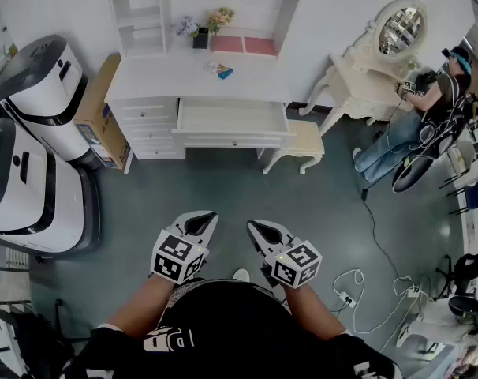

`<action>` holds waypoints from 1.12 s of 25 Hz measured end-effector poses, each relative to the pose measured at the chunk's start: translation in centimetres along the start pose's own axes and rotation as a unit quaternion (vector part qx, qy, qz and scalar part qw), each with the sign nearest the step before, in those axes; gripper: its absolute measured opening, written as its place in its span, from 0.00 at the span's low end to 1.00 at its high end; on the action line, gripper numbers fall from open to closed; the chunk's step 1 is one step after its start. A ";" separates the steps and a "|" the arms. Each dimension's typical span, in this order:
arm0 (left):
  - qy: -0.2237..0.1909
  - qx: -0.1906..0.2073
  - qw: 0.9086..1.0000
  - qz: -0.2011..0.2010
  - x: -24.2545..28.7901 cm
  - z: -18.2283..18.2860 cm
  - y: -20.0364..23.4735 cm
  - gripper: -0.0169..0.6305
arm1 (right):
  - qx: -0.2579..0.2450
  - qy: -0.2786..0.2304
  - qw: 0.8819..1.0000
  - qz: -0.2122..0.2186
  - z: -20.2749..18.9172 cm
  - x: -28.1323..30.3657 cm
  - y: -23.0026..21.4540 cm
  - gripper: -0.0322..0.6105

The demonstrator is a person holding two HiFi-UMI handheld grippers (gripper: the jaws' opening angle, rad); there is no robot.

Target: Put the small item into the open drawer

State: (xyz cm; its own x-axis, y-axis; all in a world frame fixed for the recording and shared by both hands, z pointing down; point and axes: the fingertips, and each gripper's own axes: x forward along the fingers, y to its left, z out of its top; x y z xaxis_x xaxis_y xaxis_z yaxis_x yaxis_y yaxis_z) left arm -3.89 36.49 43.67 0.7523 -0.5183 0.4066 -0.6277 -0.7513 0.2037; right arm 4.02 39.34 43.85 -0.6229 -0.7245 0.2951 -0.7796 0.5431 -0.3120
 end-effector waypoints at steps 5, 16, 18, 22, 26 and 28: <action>-0.001 0.002 1.000 0.001 0.2 0.3 -0.4 0.05 | -0.002 0.003 1.000 -0.002 0.0 -0.3 -0.2 0.06; -0.001 0.004 1.000 0.010 0.8 0.4 -1.3 0.05 | -0.005 0.007 1.000 0.008 -0.3 -1.2 -0.8 0.06; -0.002 0.004 1.000 0.012 1.0 0.4 -1.7 0.05 | 0.002 0.003 1.000 0.009 -0.3 -1.6 -1.0 0.06; -0.003 0.001 1.000 0.015 1.6 0.4 -2.5 0.05 | 0.016 -0.015 1.000 0.012 0.2 -2.4 -1.5 0.06; -0.001 -0.002 1.000 0.014 2.6 0.1 -3.8 0.05 | -0.013 -0.020 1.000 0.009 0.2 -3.6 -2.1 0.06; -0.002 -0.004 1.000 0.013 3.3 0.0 -4.8 0.05 | -0.020 -0.014 1.000 0.011 -0.1 -4.3 -2.6 0.06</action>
State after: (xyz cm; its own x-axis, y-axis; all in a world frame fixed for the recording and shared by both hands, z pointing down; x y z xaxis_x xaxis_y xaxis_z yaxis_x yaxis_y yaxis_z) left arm 1.57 38.40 44.00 0.7366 -0.5390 0.4087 -0.6486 -0.7342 0.2007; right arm 8.74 41.14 43.50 -0.6381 -0.7238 0.2627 -0.7681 0.5747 -0.2823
